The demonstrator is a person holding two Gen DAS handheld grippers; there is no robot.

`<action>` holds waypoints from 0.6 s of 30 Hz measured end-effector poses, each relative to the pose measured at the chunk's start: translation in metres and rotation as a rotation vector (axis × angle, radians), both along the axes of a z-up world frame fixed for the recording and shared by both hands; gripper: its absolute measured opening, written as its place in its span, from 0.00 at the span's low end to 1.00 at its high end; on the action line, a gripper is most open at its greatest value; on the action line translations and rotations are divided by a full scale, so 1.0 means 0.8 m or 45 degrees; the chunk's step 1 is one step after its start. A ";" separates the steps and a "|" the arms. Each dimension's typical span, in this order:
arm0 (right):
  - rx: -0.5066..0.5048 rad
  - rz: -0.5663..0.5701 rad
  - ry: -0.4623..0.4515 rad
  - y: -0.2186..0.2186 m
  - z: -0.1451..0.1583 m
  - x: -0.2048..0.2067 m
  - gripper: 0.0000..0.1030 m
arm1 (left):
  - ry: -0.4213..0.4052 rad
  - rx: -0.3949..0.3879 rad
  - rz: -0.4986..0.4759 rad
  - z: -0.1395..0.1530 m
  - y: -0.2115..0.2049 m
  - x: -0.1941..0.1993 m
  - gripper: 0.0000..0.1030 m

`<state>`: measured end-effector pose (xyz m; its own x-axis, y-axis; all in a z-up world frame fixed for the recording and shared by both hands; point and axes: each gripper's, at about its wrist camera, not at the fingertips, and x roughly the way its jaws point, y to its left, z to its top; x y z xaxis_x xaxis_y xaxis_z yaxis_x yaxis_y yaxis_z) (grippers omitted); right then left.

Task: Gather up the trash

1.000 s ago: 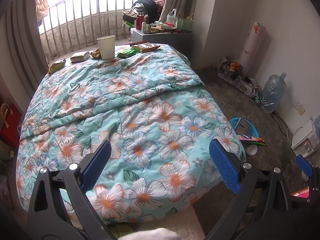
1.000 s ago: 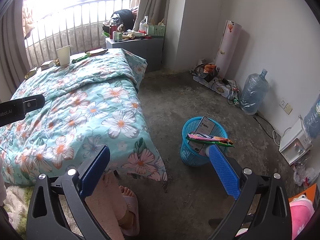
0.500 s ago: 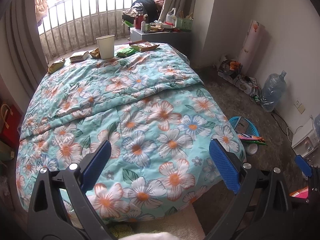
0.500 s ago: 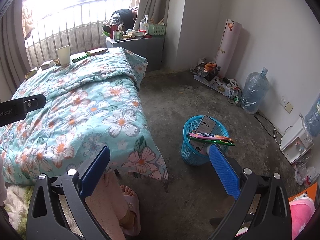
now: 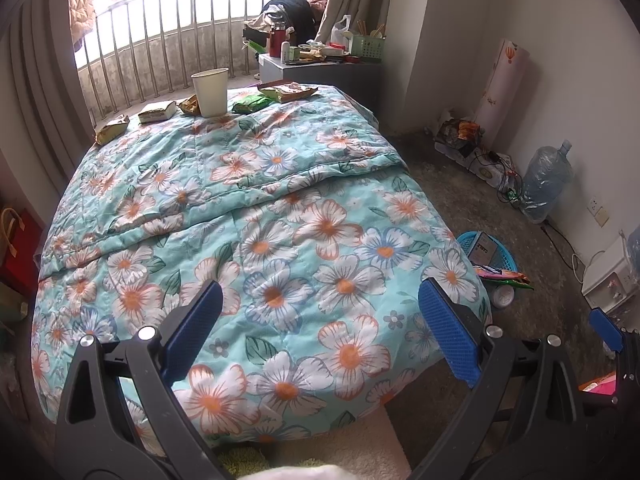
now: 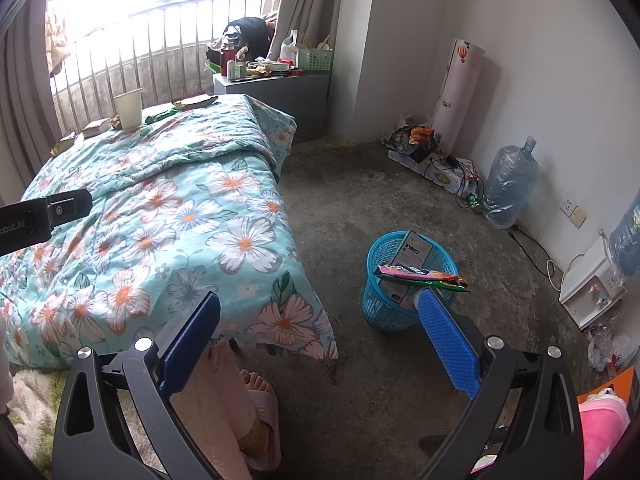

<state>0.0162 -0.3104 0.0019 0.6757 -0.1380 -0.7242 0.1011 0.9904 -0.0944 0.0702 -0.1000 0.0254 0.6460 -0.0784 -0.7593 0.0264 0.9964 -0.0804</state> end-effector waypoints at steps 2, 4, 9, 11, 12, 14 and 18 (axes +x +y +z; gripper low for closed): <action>0.001 0.001 0.000 0.000 0.001 0.000 0.94 | 0.000 0.000 0.001 0.000 0.000 0.000 0.91; 0.000 0.000 -0.001 0.000 0.000 0.000 0.94 | 0.000 -0.001 0.001 0.000 -0.001 0.000 0.91; 0.001 0.000 0.000 0.000 0.001 0.000 0.94 | 0.001 -0.002 -0.002 0.000 0.000 0.000 0.91; -0.001 0.000 -0.001 0.000 0.001 0.000 0.94 | 0.000 0.000 0.000 0.001 0.000 0.000 0.91; -0.001 0.001 -0.001 0.000 0.000 0.000 0.94 | 0.000 0.000 -0.001 0.001 0.000 0.000 0.91; 0.000 0.001 -0.001 -0.001 0.001 0.001 0.94 | 0.000 -0.001 0.000 0.001 0.000 0.000 0.91; 0.001 0.001 -0.001 -0.001 0.001 0.000 0.94 | 0.001 -0.002 -0.004 0.001 0.001 0.000 0.91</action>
<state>0.0165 -0.3108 0.0025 0.6761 -0.1372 -0.7239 0.1006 0.9905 -0.0938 0.0705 -0.0995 0.0259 0.6453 -0.0817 -0.7595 0.0294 0.9962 -0.0822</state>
